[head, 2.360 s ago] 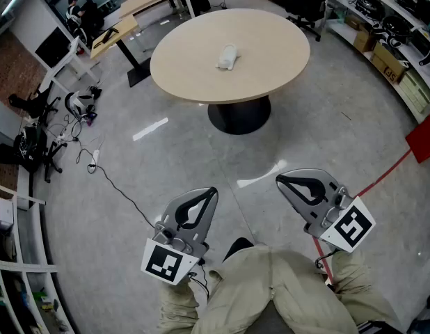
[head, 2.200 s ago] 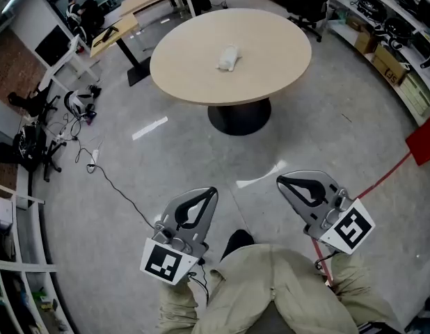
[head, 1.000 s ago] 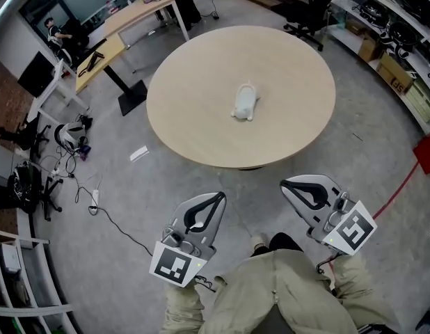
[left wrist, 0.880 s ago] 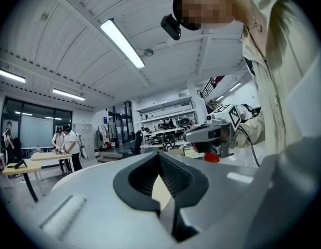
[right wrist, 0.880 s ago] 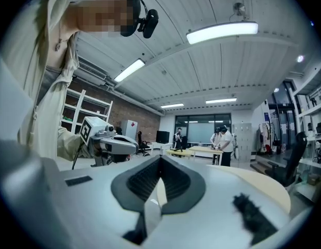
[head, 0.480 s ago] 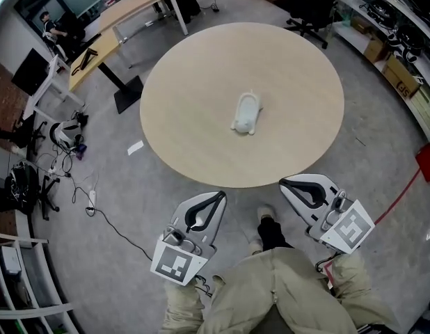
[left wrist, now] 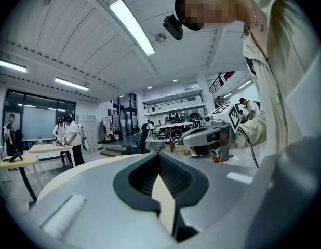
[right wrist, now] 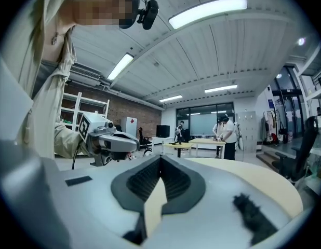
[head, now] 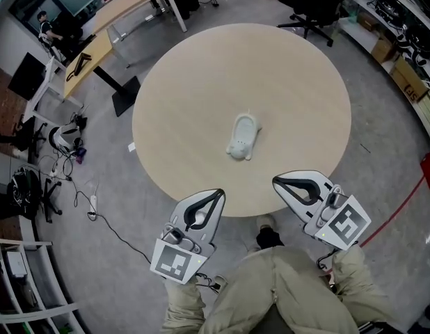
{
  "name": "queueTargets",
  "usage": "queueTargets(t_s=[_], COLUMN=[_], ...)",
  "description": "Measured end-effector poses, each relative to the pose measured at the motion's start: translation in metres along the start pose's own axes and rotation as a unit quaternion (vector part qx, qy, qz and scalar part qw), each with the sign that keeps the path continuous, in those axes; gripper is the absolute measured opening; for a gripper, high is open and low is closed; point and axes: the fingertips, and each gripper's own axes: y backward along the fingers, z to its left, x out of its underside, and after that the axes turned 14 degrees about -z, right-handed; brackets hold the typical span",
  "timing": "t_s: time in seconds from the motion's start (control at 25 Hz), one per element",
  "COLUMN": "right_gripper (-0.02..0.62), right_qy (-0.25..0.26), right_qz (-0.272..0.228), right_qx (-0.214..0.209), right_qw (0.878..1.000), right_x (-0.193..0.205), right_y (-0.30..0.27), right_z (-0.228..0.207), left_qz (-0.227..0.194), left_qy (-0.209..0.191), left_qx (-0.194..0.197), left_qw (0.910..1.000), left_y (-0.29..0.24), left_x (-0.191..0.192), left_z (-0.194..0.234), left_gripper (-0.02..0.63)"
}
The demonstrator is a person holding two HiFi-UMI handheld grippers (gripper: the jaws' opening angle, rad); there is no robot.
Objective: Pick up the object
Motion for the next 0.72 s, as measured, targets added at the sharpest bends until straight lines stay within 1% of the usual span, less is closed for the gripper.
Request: queueTargets(t_s=[0.36,0.56,0.72], right_gripper=[-0.005,-0.005,-0.005], right_qy=[-0.015,-0.02,-0.039], right_qz=[0.014,0.025,0.034], right_qx=[-0.016,-0.02,-0.011], right_qw=[1.0,0.999,0.999], right_x=[0.022,0.035,0.045], right_y=[-0.02,-0.039,-0.046], right_z=[-0.044,-0.051,-0.056], left_qz=[0.015,0.019,0.027], left_qy=[0.013,0.022,0.028], left_qx=[-0.01,-0.008,-0.002], left_qw=[0.9998,0.9995,0.9992], left_y=[-0.033,-0.038,-0.041], left_x=[0.02,0.027,0.036], left_z=[0.025,0.044,0.054], left_gripper=[0.006,0.006,0.006])
